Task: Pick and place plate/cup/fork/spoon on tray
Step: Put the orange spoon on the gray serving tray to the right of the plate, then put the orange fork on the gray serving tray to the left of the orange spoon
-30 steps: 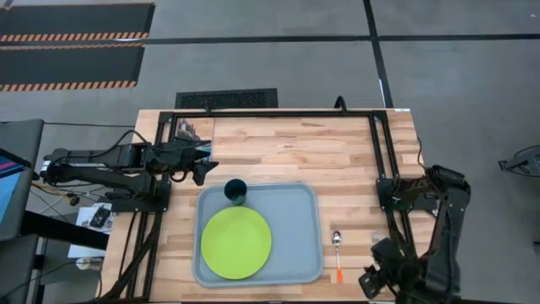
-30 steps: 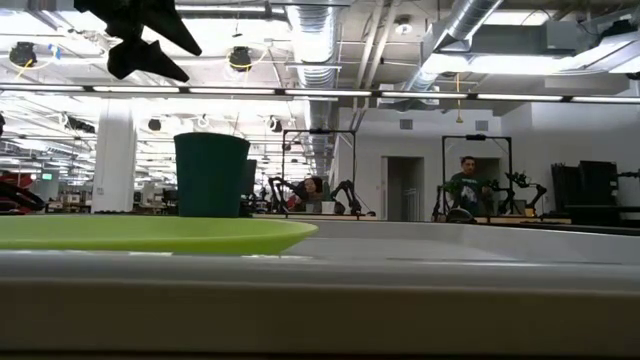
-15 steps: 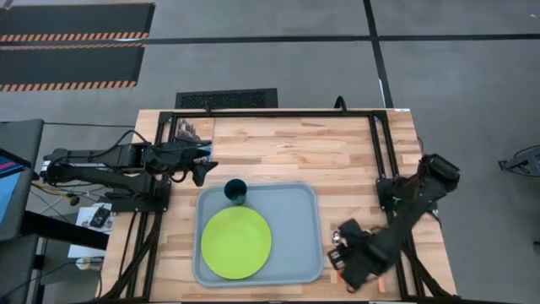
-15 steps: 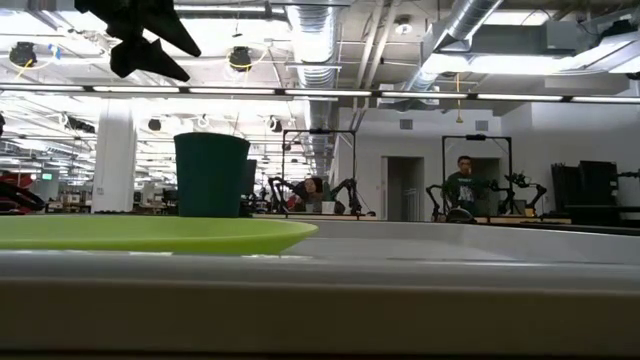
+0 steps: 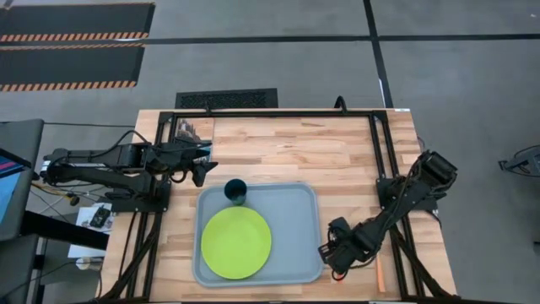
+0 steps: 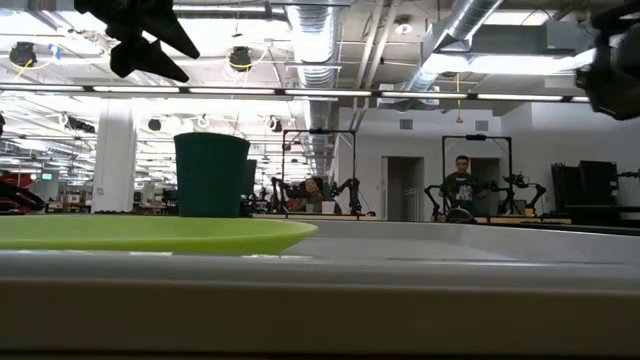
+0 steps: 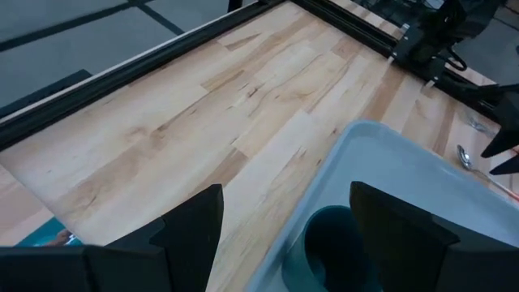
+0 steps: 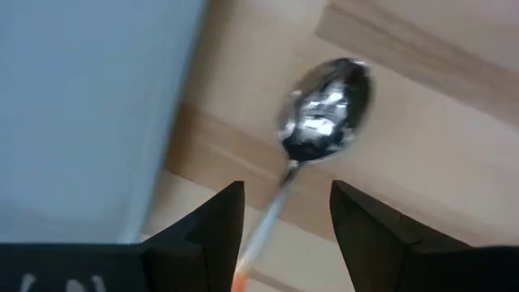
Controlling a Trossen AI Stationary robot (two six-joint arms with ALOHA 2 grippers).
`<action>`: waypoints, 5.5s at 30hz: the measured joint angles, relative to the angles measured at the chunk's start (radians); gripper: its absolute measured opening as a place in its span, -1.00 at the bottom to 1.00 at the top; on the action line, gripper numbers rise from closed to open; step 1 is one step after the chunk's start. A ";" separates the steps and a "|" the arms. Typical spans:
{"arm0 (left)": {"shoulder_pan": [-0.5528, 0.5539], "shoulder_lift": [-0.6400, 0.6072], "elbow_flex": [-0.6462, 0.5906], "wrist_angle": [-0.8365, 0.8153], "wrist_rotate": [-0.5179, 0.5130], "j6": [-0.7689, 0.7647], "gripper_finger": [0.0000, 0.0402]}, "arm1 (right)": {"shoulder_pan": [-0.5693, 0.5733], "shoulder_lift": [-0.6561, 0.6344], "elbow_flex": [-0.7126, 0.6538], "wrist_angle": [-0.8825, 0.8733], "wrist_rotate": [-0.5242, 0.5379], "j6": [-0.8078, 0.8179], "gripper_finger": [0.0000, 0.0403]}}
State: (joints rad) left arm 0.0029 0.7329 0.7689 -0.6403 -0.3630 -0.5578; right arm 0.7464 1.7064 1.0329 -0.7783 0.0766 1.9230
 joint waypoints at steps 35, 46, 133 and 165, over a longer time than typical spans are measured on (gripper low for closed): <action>0.000 0.000 0.000 -0.001 -0.036 -0.001 0.28 | 0.007 -0.001 -0.123 0.156 -0.057 0.007 -0.66; 0.000 0.000 0.000 -0.001 -0.049 0.000 0.28 | -0.004 -0.001 -0.122 0.149 -0.078 -0.015 -0.95; 0.000 0.000 0.000 0.003 -0.068 0.026 0.28 | -0.424 0.144 0.220 0.038 0.129 -0.779 -0.31; 0.000 0.000 0.000 0.000 -0.068 0.012 0.28 | -0.462 0.231 0.233 0.126 0.057 -0.795 -0.28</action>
State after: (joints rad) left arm 0.0025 0.7326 0.7692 -0.6402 -0.4307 -0.5455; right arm 0.2844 1.9374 1.2663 -0.6526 0.1341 1.1278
